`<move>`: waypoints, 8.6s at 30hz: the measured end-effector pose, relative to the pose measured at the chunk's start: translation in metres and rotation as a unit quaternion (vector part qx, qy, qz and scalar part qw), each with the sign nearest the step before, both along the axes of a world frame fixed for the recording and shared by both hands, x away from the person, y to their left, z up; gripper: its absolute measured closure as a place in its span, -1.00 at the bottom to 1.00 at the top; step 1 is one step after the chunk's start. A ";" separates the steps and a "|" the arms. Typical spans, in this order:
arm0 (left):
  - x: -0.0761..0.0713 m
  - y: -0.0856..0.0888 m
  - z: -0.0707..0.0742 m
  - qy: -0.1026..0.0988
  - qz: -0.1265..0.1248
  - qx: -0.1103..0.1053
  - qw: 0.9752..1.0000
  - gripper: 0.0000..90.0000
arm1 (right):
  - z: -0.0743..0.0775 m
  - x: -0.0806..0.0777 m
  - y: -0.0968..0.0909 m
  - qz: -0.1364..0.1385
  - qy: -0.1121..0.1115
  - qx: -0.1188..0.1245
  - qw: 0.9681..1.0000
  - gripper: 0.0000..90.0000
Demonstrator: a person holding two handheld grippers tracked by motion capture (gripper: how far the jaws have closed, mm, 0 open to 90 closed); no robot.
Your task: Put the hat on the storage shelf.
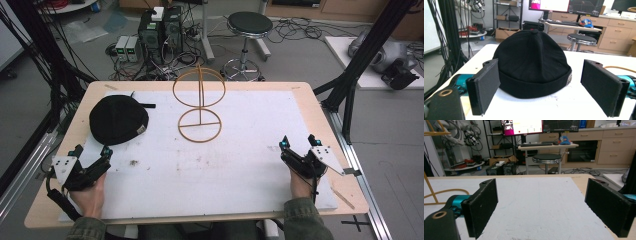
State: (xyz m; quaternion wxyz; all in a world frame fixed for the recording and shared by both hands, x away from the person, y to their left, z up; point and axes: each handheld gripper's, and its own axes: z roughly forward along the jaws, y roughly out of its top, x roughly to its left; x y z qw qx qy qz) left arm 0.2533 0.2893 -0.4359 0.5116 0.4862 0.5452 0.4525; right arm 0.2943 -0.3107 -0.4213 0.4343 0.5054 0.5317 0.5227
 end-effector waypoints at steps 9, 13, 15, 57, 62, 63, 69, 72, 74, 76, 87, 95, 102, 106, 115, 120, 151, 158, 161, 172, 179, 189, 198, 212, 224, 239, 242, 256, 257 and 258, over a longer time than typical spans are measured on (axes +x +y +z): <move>-0.001 0.001 0.001 -0.002 0.006 -0.008 1.000 -0.70 | 0.000 0.000 0.000 -0.001 0.000 0.004 1.000 -0.77; -0.002 0.002 0.001 -0.008 0.010 -0.009 1.000 -0.70 | 0.000 0.000 0.000 0.000 0.001 0.001 1.000 -0.77; -0.003 0.002 0.002 -0.011 0.009 -0.008 1.000 -0.69 | 0.000 0.000 0.001 0.000 0.002 0.003 1.000 -0.77; 0.102 0.014 0.080 0.119 -0.061 0.040 0.990 -0.67 | 0.000 0.008 0.006 0.017 0.012 -0.012 1.000 -0.77; 0.120 0.008 0.067 0.147 -0.062 0.034 0.987 -0.67 | 0.000 0.008 0.006 0.019 0.014 -0.010 1.000 -0.77; 0.120 0.008 0.067 0.147 -0.062 0.034 0.987 -0.67 | 0.000 0.008 0.006 0.019 0.014 -0.010 1.000 -0.77; 0.141 0.009 0.068 0.179 -0.046 0.027 0.983 -0.66 | 0.000 0.010 0.007 0.022 0.014 -0.012 1.000 -0.77; 0.144 0.006 0.068 0.183 -0.046 0.027 0.982 -0.65 | 0.000 0.011 0.008 0.025 0.014 -0.013 1.000 -0.76; 0.147 0.004 0.063 0.208 -0.043 0.032 0.977 -0.65 | -0.001 0.011 0.008 0.025 0.013 -0.013 1.000 -0.77; 0.150 0.002 0.058 0.231 -0.045 0.035 0.971 -0.65 | -0.001 0.011 0.008 0.026 0.015 -0.012 0.999 -0.77; 0.159 -0.009 0.046 0.246 -0.030 0.061 0.967 -0.54 | -0.001 0.011 0.008 0.033 0.019 -0.002 0.999 -0.76; 0.164 -0.013 0.036 0.287 -0.012 0.058 0.956 -0.23 | -0.001 0.013 0.007 0.034 0.023 -0.005 0.999 -0.77; 0.164 -0.013 0.037 0.288 0.015 0.066 0.955 0.57 | -0.002 0.014 0.007 0.036 0.027 -0.008 0.999 -0.76; 0.163 -0.015 0.037 0.293 0.018 0.065 0.954 0.89 | -0.003 0.015 0.008 0.036 0.034 -0.010 0.999 -0.77; 0.160 -0.012 0.040 0.278 0.001 0.047 0.959 0.94 | -0.003 0.014 0.006 0.034 0.030 -0.011 0.999 -0.77; 0.156 -0.013 0.045 0.260 -0.007 0.054 0.964 0.94 | -0.003 0.013 0.006 0.032 0.028 -0.008 0.999 -0.77; 0.100 -0.020 0.116 0.028 -0.057 0.017 0.998 0.94 | -0.003 0.011 0.008 0.037 0.023 -0.005 0.999 -0.77; 0.093 -0.030 0.142 -0.024 -0.067 0.021 0.997 0.94 | -0.003 0.011 0.007 0.036 0.022 -0.005 0.999 -0.76; 0.090 -0.033 0.151 -0.049 -0.072 0.018 0.996 0.94 | -0.002 0.011 0.006 0.035 0.021 -0.003 0.999 -0.77; 0.092 -0.044 0.167 -0.074 -0.095 0.004 0.993 0.94 | -0.002 0.011 0.006 0.038 0.018 -0.002 0.999 -0.76; 0.097 -0.061 0.174 -0.080 -0.118 0.002 0.990 0.94 | -0.002 0.011 0.006 0.037 0.020 -0.001 0.999 -0.76; 0.107 -0.088 0.180 -0.082 -0.144 0.000 0.986 0.94 | -0.002 0.010 0.007 0.041 0.016 0.001 0.999 -0.76; 0.115 -0.112 0.182 -0.080 -0.172 0.002 0.982 0.93 | -0.001 0.010 0.008 0.042 0.010 -0.005 0.999 -0.76; 0.124 -0.131 0.182 -0.078 -0.192 -0.006 0.978 0.94 | -0.001 0.009 0.008 0.045 0.012 -0.001 0.999 -0.76; 0.134 -0.168 0.183 -0.058 -0.242 -0.001 0.969 0.93 | 0.000 0.009 0.007 0.047 0.009 -0.003 0.999 -0.76; 0.149 -0.188 0.179 -0.009 -0.261 0.009 0.965 0.93 | -0.001 0.009 0.006 0.051 0.009 -0.004 0.999 -0.76; 0.152 -0.189 0.180 0.001 -0.261 0.009 0.965 0.93 | -0.001 0.009 0.006 0.050 0.009 -0.003 0.999 -0.76; 0.159 -0.197 0.173 0.027 -0.271 0.023 0.962 0.92 | 0.000 0.009 0.006 0.048 0.011 0.000 0.999 -0.76; 0.159 -0.198 0.173 0.028 -0.269 0.020 0.962 0.92 | 0.000 0.009 0.006 0.048 0.011 0.000 0.999 -0.76; 0.160 -0.197 0.173 0.030 -0.269 0.019 0.963 0.92 | 0.000 0.009 0.006 0.048 0.011 -0.001 0.999 -0.76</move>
